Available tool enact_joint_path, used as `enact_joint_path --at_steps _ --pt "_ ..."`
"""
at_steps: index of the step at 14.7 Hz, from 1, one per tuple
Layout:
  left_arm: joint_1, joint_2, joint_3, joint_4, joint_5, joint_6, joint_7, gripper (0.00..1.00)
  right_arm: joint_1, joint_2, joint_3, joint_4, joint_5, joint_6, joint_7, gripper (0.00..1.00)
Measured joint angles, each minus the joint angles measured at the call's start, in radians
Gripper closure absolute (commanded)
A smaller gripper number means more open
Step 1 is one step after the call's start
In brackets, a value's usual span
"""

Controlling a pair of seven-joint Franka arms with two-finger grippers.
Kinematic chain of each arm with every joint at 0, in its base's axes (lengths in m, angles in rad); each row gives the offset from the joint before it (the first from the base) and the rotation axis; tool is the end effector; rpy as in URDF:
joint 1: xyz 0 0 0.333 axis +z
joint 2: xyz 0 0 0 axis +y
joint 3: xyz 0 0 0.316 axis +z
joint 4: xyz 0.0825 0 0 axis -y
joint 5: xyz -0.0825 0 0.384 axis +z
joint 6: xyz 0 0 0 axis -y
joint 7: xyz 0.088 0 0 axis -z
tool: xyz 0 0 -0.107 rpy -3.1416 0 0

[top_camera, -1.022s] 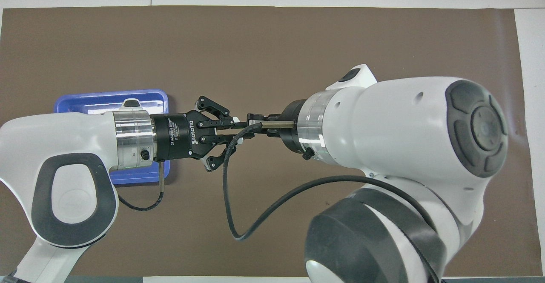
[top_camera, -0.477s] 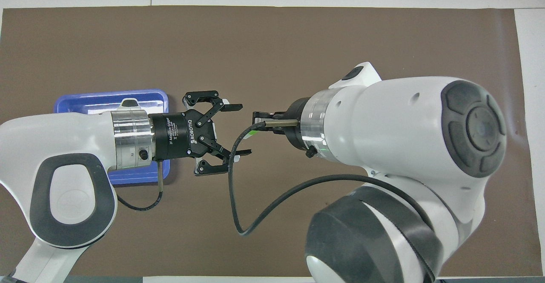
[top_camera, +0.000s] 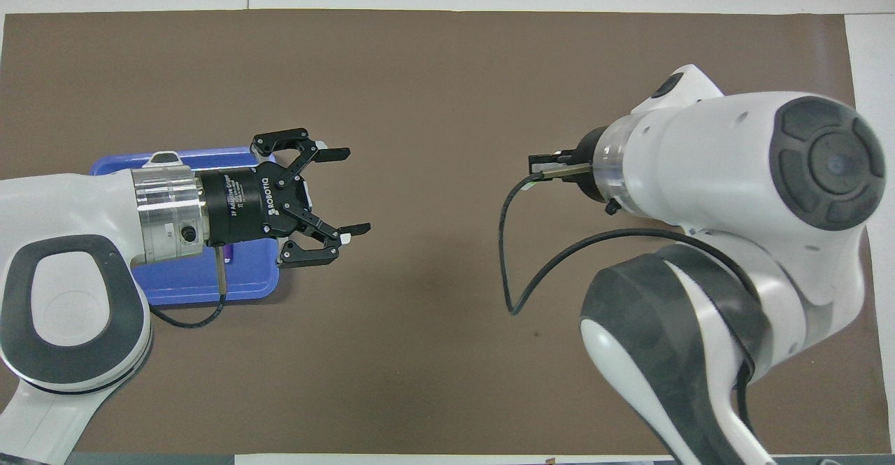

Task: Transfer and insert pens with both arms
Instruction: 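Insert the green pen into the cup while the left gripper reaches purple pen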

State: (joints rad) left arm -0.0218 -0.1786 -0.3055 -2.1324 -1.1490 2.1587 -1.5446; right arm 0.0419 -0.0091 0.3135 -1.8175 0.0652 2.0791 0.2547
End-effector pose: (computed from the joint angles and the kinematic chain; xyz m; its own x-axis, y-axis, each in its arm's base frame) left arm 0.4882 -0.2126 0.5203 -0.1603 0.5462 -0.8222 0.9783 0.1990 -0.0586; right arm 0.5478 0.2075 0.5598 0.9684 0.0592 0.2422 0.0918 -0.9878 -0.1256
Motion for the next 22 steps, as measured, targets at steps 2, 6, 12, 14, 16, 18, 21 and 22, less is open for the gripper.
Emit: enact_joint_path --at_steps 2,6,12,14,16,18,21,22 --pt "0.033 0.0 0.001 0.0 0.163 -0.053 -0.002 0.0 -0.004 -0.008 -0.068 -0.015 -0.08 -0.001 -0.094 1.0" --pt "0.091 0.0 0.003 0.0 0.446 -0.081 -0.007 0.0 -0.007 -0.031 -0.168 -0.07 -0.164 0.002 -0.201 1.0" --pt "0.253 -0.001 0.006 -0.001 0.554 -0.172 0.231 0.0 -0.008 -0.083 -0.286 -0.22 -0.165 0.09 -0.312 1.0" --pt "0.298 -0.001 0.007 -0.007 0.559 -0.182 0.368 0.0 -0.008 -0.09 -0.298 -0.246 -0.164 0.102 -0.312 1.0" --pt "0.316 0.004 0.006 -0.019 0.616 -0.183 0.511 0.0 -0.008 -0.091 -0.302 -0.269 -0.15 0.115 -0.312 1.0" --pt "0.317 0.024 0.006 -0.029 0.671 -0.182 0.665 0.0 -0.008 -0.091 -0.309 -0.29 -0.119 0.135 -0.312 1.0" --pt "0.316 0.078 0.002 -0.034 0.756 -0.15 0.915 0.0 -0.008 -0.091 -0.324 -0.332 -0.085 0.184 -0.312 1.0" --pt "0.315 0.1 0.0 -0.034 0.802 -0.136 1.001 0.0 -0.008 -0.091 -0.328 -0.346 -0.078 0.197 -0.312 1.0"
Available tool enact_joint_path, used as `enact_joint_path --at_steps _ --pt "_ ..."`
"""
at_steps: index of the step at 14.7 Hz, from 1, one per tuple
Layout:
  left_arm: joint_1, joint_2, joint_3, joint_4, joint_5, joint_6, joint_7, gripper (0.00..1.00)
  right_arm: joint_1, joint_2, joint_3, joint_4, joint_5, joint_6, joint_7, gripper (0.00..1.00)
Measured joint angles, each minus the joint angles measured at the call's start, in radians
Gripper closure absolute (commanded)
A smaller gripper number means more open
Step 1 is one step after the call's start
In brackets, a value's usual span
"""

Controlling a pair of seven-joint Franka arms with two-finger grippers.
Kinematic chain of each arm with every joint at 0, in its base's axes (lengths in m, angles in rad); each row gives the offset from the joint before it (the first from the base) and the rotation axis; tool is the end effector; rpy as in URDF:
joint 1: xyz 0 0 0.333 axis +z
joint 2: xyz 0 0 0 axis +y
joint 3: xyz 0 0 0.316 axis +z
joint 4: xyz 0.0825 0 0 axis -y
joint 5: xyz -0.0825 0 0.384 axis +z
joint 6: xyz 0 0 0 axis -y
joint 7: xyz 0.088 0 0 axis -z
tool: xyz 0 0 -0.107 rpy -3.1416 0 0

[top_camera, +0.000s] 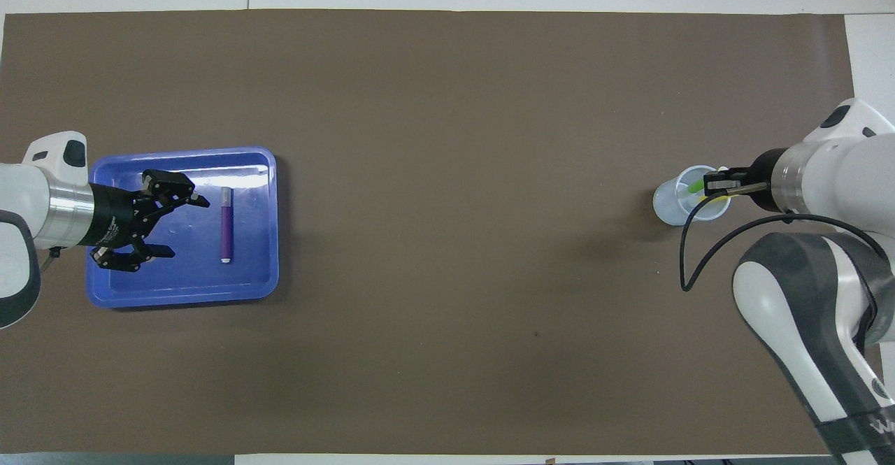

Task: Transfer and insert pens with both arms
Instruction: 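Insert the green pen into the cup while the left gripper reaches purple pen, then grasp the purple pen with the left gripper and lift it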

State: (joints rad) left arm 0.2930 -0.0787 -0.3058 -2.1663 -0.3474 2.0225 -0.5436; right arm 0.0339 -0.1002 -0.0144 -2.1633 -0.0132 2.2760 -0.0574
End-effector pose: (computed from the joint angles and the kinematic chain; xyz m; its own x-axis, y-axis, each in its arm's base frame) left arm 0.5146 -0.0280 0.4246 0.7625 0.6098 -0.2163 0.6454 -0.7403 0.1883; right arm 0.5364 0.0100 0.4609 0.9740 0.0847 0.2103 0.0818 -0.9964 0.0223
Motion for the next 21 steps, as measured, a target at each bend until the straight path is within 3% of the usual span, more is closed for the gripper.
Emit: enact_joint_path --at_steps 5,11,16,21 --pt "-0.005 0.089 -0.006 0.0 0.128 0.056 0.332 0.0 0.0 0.001 -0.013 -0.041 0.047 0.038 0.0 1.0" --pt "-0.103 0.186 -0.009 -0.003 0.297 0.147 0.402 0.06 0.0 0.009 -0.015 -0.096 0.052 0.112 -0.003 1.0" --pt "-0.103 0.244 -0.006 -0.003 0.335 0.192 0.455 0.2 0.0 0.018 -0.016 -0.114 0.052 0.141 -0.009 1.0" --pt "-0.102 0.275 -0.006 -0.003 0.337 0.236 0.46 0.21 0.0 0.018 -0.016 -0.123 0.052 0.141 -0.016 1.0"
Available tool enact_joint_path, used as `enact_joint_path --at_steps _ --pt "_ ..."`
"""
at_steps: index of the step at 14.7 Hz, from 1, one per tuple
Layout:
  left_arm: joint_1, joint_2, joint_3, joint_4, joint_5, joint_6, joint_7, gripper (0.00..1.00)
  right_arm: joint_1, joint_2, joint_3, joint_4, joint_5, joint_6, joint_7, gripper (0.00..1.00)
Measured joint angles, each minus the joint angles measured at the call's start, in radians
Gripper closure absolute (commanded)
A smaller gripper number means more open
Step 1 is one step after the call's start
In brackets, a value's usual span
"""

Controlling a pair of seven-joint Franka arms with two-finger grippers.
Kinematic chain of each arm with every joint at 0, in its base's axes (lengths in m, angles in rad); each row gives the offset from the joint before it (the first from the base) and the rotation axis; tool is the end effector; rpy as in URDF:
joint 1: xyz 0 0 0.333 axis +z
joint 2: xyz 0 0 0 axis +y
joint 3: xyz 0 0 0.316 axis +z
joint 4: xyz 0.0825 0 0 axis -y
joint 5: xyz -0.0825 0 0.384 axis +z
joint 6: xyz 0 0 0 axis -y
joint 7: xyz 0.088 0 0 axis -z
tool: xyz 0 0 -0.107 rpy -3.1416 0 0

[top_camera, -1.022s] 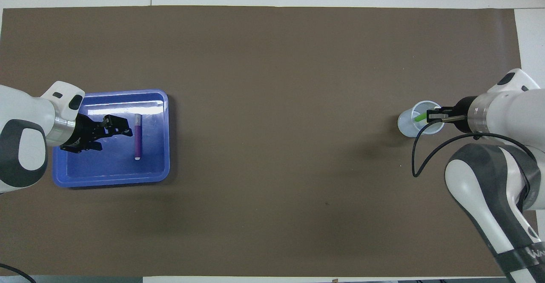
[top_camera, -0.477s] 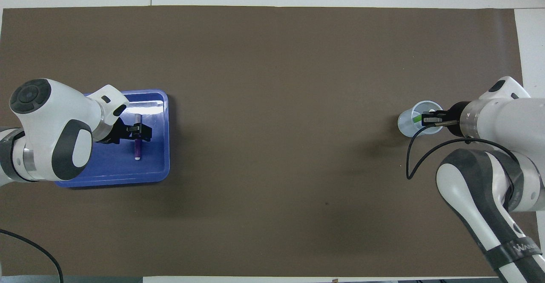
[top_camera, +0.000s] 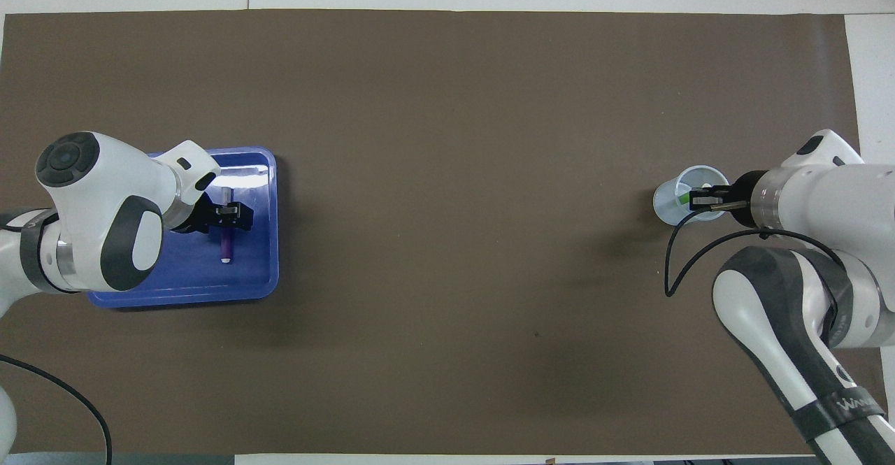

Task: Transfer and insert pens with both arms
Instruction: 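Grasp the purple pen with the left gripper and lift it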

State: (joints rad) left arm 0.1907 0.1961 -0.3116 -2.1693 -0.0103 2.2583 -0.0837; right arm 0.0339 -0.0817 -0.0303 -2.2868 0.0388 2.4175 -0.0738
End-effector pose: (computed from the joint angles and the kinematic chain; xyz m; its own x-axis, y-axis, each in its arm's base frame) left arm 0.5429 -0.0651 0.3000 0.9942 -0.0305 -0.1032 -0.0245 -0.9980 0.0586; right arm 0.5232 0.0019 0.4075 0.9761 0.0478 0.2122 0.0528 -0.9984 -0.0181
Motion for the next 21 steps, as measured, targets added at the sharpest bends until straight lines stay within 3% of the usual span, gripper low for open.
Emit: enact_joint_path --at_steps 7,13,14,15,16,17,21 --pt "0.005 0.017 0.003 0.023 0.019 0.02 0.001 0.25 0.0 0.0 0.0 -0.012 0.0 0.0 -0.022 1.0" --pt "0.009 0.025 0.003 0.031 0.032 0.021 0.001 0.58 0.002 0.0 0.0 -0.013 0.0 0.0 -0.023 1.0" --pt "0.01 0.025 0.003 0.034 0.033 0.021 0.001 0.6 0.002 0.0 0.0 -0.013 0.0 0.0 -0.023 0.83" --pt "0.01 0.025 0.003 0.036 0.033 0.021 0.001 0.6 0.002 0.0 0.001 -0.013 0.0 0.0 -0.024 0.56" --pt "0.01 0.025 0.003 0.038 0.033 0.021 0.001 0.6 0.002 0.0 0.001 -0.013 0.0 0.0 -0.026 0.36" --pt "0.01 0.026 0.003 0.041 0.033 0.021 0.001 0.6 0.002 0.0 0.001 -0.013 0.0 0.001 -0.029 0.28" --pt "0.01 0.026 0.003 0.045 0.033 0.022 0.001 0.6 0.003 0.0 0.002 -0.013 0.0 0.002 -0.035 0.22"
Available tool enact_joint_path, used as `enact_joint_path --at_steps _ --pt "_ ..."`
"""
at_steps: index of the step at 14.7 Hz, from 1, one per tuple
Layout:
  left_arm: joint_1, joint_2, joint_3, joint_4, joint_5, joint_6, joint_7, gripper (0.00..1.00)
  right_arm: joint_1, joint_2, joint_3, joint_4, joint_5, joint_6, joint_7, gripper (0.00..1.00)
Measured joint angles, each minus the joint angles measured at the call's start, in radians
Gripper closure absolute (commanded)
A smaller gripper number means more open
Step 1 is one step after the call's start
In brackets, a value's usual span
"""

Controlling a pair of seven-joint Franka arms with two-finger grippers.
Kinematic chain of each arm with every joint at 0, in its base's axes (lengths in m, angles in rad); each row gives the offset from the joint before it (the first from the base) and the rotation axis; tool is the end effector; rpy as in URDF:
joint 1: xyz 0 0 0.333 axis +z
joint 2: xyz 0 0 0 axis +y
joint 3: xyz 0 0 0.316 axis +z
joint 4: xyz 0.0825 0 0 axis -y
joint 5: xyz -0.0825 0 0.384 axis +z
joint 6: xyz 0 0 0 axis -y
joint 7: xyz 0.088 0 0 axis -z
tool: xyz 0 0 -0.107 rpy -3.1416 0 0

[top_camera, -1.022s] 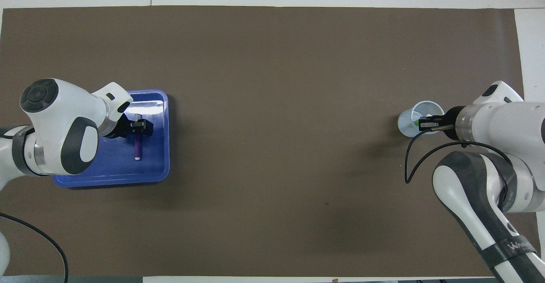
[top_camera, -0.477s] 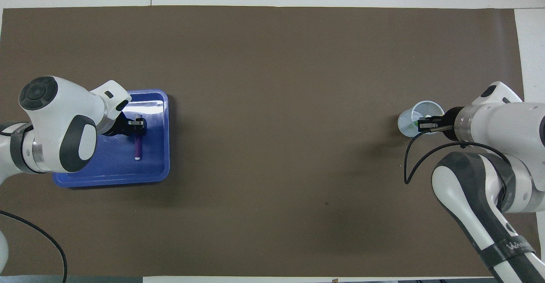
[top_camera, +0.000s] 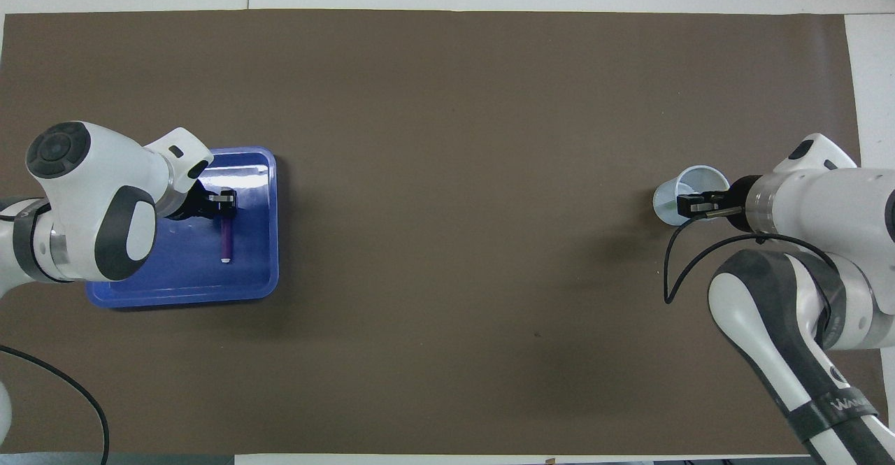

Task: Transfer and insert pens with both arms
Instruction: 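Grasp the purple pen with the left gripper and lift it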

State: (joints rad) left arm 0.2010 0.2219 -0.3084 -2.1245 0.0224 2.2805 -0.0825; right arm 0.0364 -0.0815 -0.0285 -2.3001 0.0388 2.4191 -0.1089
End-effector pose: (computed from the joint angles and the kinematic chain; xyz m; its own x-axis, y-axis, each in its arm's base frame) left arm 0.5601 -0.0576 0.3063 0.9976 -0.0360 -0.0587 -0.0333 -0.9984 0.0460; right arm 0.5200 0.0042 0.4014 0.9757 0.0870 0.2010 0.0912 -0.9958 -0.0115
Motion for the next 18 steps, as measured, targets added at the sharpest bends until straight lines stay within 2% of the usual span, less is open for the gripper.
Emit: enact_joint_path --at_steps 1,2,4,5,8,14,18 --pt "0.0 0.0 0.0 0.0 0.0 0.0 0.0 0.62 0.0 0.0 0.001 0.0 0.0 0.001 0.0 0.19" --pt "0.0 0.0 0.0 0.0 0.0 0.001 0.0 0.72 0.0 0.0 0.003 0.0 0.0 0.003 0.0 0.14" --pt "0.0 0.001 0.0 0.0 0.0 0.001 0.0 1.0 0.0 0.0 0.006 0.006 0.0 0.004 0.0 0.04" --pt "0.0 0.001 0.0 0.0 0.0 0.001 0.0 1.0 0.001 0.0 0.006 0.014 0.0 0.004 0.0 0.0" --pt "0.0 0.001 0.0 0.0 0.0 0.001 0.0 1.0 0.001 0.001 0.005 0.062 0.0 -0.037 0.0 0.0" --pt "0.011 0.001 0.004 0.013 0.0 -0.019 -0.001 1.0 -0.001 0.009 -0.009 0.274 -0.03 -0.303 0.032 0.0" --pt "0.038 0.001 0.005 0.105 -0.004 -0.154 -0.002 1.0 -0.001 0.067 -0.011 0.462 -0.052 -0.496 0.088 0.0"
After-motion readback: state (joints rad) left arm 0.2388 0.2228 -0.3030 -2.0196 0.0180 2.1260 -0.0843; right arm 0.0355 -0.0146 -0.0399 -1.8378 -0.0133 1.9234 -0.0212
